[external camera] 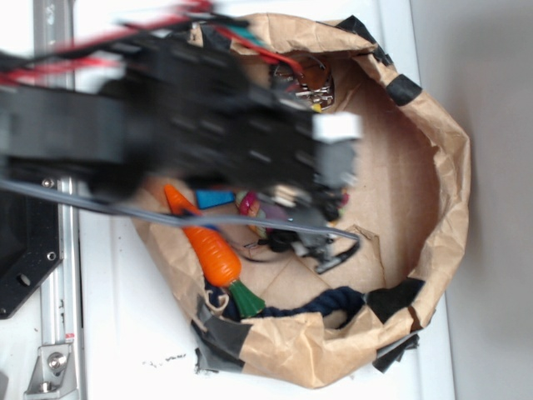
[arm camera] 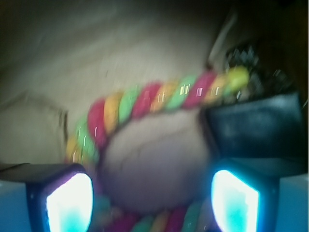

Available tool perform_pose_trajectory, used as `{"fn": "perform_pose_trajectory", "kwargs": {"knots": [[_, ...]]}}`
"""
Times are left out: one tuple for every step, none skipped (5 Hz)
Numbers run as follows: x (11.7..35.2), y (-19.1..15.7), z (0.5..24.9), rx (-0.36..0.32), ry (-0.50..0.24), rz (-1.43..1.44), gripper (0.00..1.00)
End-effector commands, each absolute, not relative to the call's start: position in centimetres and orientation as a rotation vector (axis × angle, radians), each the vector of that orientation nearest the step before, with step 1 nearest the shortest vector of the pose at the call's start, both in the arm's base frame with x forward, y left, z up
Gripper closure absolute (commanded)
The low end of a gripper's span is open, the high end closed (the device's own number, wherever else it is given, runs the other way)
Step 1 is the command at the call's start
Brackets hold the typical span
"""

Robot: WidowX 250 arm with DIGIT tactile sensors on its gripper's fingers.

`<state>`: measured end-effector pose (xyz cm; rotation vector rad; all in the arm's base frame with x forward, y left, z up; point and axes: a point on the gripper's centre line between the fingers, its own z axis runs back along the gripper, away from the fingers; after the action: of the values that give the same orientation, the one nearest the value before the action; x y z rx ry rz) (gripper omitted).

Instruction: Grab the multicolored rope.

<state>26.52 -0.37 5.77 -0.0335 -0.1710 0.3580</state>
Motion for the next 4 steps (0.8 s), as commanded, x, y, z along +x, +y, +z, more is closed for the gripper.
{"fn": "perform_pose_trajectory", "kwargs": {"knots": [[28.9,-2.3,4.2,-0.115,-0.210,0.285,0.00],[29.7,-3.2,5.0,-0.157,-0.217,0.289,0.00],[30.2,-3.1,4.3,-0.163,-0.175,0.313,0.00],[30.3,-2.7,1.6,-0.144,-0.107,0.314,0.00]]}}
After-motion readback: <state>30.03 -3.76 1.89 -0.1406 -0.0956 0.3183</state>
